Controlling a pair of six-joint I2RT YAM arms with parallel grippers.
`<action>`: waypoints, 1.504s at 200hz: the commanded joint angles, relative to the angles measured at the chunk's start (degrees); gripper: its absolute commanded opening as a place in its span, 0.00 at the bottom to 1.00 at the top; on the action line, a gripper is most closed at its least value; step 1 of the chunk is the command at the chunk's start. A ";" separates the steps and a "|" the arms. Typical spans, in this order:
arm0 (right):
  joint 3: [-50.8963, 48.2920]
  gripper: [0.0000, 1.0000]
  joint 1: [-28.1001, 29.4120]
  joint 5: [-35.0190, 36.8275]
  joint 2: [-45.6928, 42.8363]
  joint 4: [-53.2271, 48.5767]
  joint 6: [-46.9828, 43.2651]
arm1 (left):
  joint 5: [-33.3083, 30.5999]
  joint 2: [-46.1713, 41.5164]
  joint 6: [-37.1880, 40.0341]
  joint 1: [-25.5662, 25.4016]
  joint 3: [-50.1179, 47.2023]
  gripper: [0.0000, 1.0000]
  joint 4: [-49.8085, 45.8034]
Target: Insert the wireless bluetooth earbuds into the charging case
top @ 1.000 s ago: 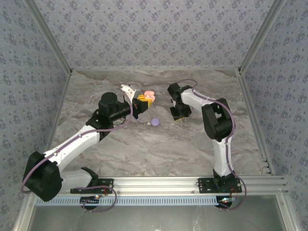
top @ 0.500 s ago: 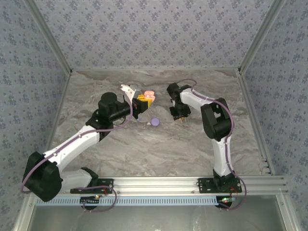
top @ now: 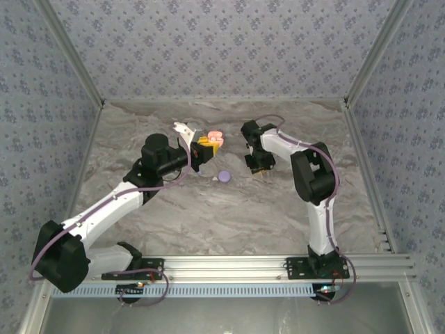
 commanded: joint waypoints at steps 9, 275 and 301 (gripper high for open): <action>-2.96 0.23 -0.11 -1.63 -3.12 1.88 0.62 | -3.16 1.61 -1.57 -0.13 -0.51 0.07 0.75; -9.36 0.23 -2.40 -25.69 -32.73 21.40 0.84 | -1.20 16.88 -12.11 -0.22 -7.78 0.08 30.58; -8.38 0.24 -2.06 -27.93 -34.37 22.54 0.68 | -0.17 17.49 -12.11 -0.53 -7.40 0.08 32.08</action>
